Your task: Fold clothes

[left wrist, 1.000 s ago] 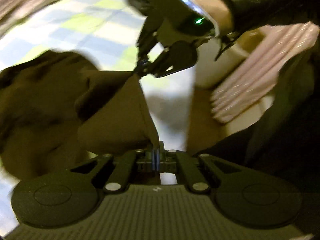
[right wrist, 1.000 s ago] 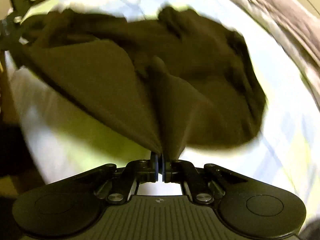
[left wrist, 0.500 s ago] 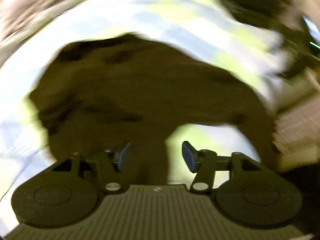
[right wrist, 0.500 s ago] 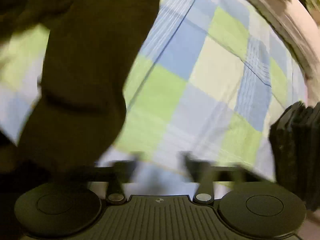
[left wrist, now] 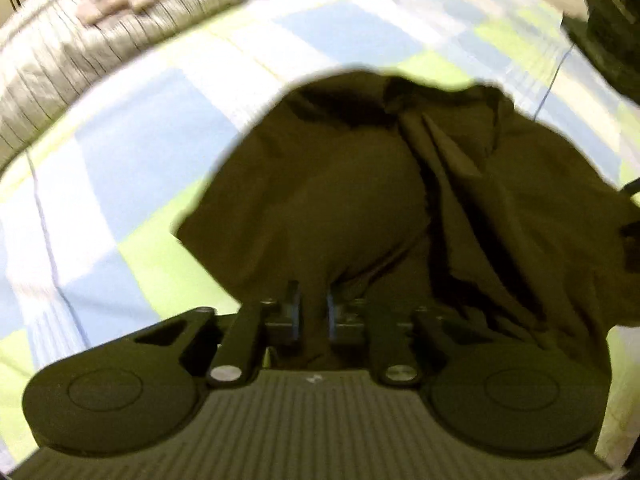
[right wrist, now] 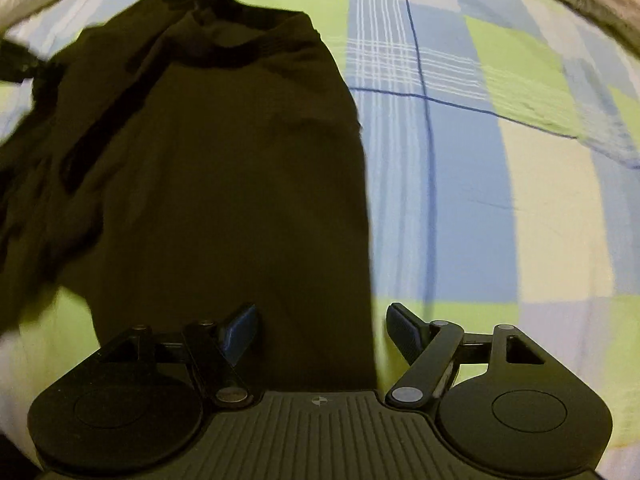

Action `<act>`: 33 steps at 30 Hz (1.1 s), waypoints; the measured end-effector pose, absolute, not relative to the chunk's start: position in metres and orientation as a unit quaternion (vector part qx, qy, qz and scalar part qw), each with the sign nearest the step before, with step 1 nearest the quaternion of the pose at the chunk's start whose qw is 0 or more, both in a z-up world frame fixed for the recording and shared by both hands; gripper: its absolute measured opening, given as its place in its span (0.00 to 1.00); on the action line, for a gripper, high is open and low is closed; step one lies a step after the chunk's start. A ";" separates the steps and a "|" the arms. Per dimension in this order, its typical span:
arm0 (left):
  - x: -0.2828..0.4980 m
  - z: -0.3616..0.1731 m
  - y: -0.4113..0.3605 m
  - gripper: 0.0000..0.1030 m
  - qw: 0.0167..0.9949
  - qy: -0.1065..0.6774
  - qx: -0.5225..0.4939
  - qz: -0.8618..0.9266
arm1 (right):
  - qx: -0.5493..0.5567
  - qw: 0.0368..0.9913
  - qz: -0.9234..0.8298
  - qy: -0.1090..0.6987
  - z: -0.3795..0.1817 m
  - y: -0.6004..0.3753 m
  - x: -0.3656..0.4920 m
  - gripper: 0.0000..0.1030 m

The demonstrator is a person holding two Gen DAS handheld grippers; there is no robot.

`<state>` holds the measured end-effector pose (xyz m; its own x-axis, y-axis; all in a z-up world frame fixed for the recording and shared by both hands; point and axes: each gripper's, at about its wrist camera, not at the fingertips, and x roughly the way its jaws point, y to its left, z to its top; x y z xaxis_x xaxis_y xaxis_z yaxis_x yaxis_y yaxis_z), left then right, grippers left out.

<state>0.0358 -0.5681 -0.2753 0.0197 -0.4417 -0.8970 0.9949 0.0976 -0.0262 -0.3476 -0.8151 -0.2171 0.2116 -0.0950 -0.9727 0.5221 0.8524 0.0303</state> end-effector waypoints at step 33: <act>0.086 -0.299 -0.676 0.00 0.571 0.341 0.429 -0.612 | 0.129 0.818 -0.144 0.542 -0.195 -0.906 -0.238 0.04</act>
<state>0.0859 -0.6757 -0.2993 0.0197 -0.4057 -0.9138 0.9905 -0.1166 0.0731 -0.2378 -0.9065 -0.1952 0.3715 -0.0964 -0.9234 0.3755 0.9252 0.0545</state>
